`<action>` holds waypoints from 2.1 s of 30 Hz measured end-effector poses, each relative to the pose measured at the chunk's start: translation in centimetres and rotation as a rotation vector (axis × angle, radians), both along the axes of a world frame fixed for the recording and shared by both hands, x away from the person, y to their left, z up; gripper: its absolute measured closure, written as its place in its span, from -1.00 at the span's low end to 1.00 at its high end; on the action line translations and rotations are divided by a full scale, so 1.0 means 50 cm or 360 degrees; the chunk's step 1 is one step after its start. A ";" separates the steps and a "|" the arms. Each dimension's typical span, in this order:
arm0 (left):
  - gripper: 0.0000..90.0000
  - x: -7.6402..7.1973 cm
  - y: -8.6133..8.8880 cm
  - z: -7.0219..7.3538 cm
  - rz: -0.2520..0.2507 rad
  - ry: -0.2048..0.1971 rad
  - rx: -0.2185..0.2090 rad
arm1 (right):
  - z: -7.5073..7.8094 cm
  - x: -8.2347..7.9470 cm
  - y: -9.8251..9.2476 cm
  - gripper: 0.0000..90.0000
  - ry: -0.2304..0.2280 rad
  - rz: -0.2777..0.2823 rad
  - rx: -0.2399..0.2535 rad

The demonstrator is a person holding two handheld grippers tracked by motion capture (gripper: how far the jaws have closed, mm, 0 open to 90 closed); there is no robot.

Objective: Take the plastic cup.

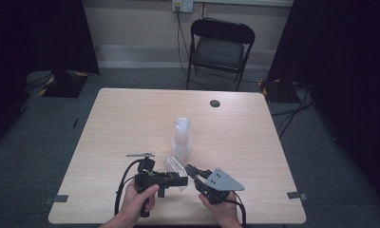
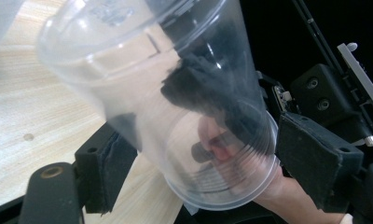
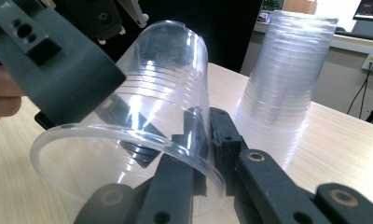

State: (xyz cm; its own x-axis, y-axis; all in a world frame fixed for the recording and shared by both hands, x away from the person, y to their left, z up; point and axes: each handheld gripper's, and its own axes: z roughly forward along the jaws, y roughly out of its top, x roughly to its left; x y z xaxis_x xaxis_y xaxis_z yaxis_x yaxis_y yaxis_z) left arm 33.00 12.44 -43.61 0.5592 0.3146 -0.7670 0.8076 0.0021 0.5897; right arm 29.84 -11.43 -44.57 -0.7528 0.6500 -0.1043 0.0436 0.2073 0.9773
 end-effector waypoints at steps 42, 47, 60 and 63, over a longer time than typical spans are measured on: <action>-0.47 -0.008 0.040 0.009 0.0238 -0.0701 0.0583 | 0.029 0.046 -0.070 0.93 0.0466 -0.0096 -0.0017; -0.56 -0.013 0.033 0.008 0.0155 -0.0765 0.0602 | 0.029 0.057 -0.079 0.95 0.0577 -0.0103 -0.0005; -0.33 -0.018 0.021 -0.002 0.0128 -0.0924 0.0727 | 0.034 0.074 -0.083 0.95 0.0831 0.0017 -0.0100; -0.33 -0.019 0.018 -0.005 0.0108 -0.0980 0.0787 | 0.037 0.075 -0.079 0.94 0.0867 0.0066 -0.0163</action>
State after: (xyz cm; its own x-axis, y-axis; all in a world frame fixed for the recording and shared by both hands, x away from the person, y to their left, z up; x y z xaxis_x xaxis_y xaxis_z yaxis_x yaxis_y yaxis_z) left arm 32.05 13.35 -43.88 0.8051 0.5866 -0.0879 0.3430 -0.3396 0.8758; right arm 33.57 -15.39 -42.70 -0.7403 0.6255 0.2464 0.5270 0.3124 0.7904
